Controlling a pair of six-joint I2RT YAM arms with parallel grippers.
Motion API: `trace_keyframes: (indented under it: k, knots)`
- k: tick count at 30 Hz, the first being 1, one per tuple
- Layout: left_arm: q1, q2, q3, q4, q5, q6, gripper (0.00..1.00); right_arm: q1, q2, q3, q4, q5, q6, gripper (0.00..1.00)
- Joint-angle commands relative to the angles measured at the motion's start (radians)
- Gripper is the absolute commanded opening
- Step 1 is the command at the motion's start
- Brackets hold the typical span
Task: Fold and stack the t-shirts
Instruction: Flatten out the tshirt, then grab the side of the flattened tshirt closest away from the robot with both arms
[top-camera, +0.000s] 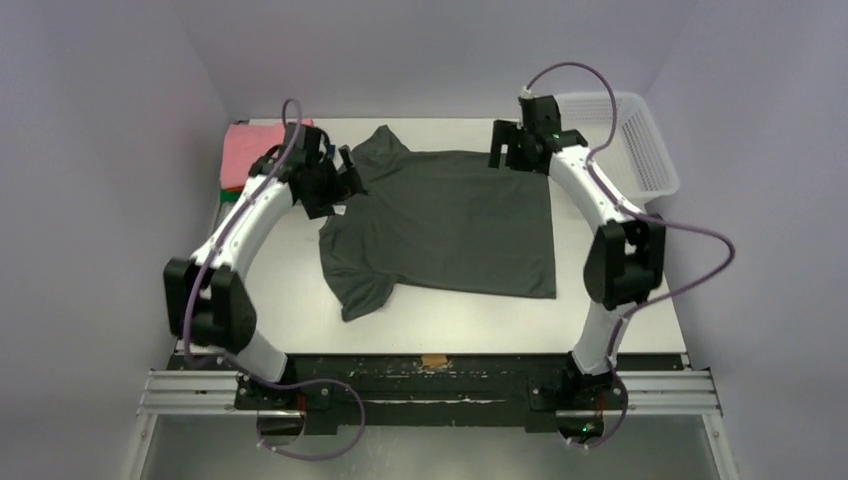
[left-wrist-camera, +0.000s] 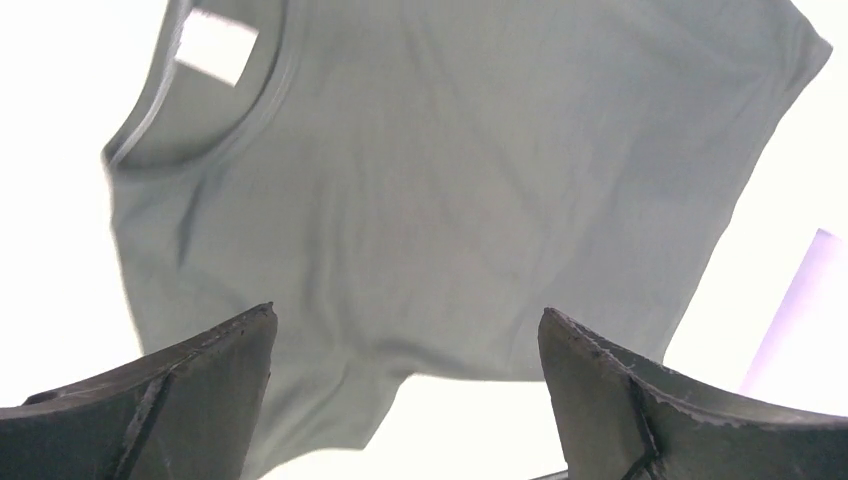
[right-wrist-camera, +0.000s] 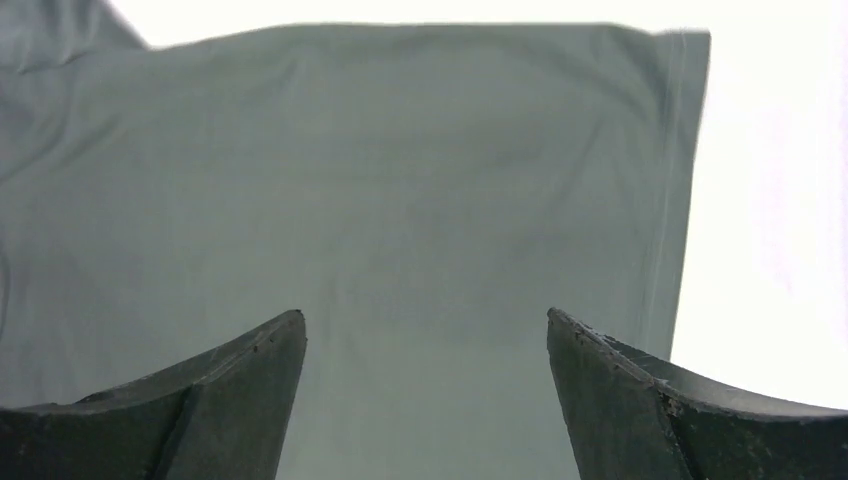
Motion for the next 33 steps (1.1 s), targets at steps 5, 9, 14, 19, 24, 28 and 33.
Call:
trace_keyframes:
  k: [5, 9, 14, 19, 24, 28, 33]
  knots:
    - [-0.099, -0.546, -0.548, -0.097, -0.178, -0.117, 0.92, 0.004, -0.488, -0.598, 0.094, 0.045, 0.185, 0.84]
    - [-0.181, -0.712, -0.739, -0.119, -0.178, -0.204, 0.77, 0.004, -0.637, -0.787, 0.11, 0.062, 0.219, 0.83]
    - [-0.205, -0.758, -0.92, 0.004, -0.114, -0.272, 0.56, 0.004, -0.689, -0.879, 0.115, 0.016, 0.228, 0.81]
    - [-0.209, -0.664, -0.977, 0.121, -0.136, -0.285, 0.42, 0.004, -0.678, -0.894, 0.1, 0.023, 0.218, 0.8]
    - [-0.209, -0.525, -0.965, 0.182, -0.171, -0.284, 0.37, 0.004, -0.692, -0.92, 0.102, 0.018, 0.233, 0.8]
    - [-0.209, -0.432, -0.937, 0.233, -0.142, -0.269, 0.35, 0.004, -0.716, -0.942, 0.078, 0.038, 0.241, 0.8]
    - [-0.209, -0.381, -0.904, 0.217, -0.115, -0.244, 0.0, 0.003, -0.748, -0.96, -0.006, 0.112, 0.272, 0.79]
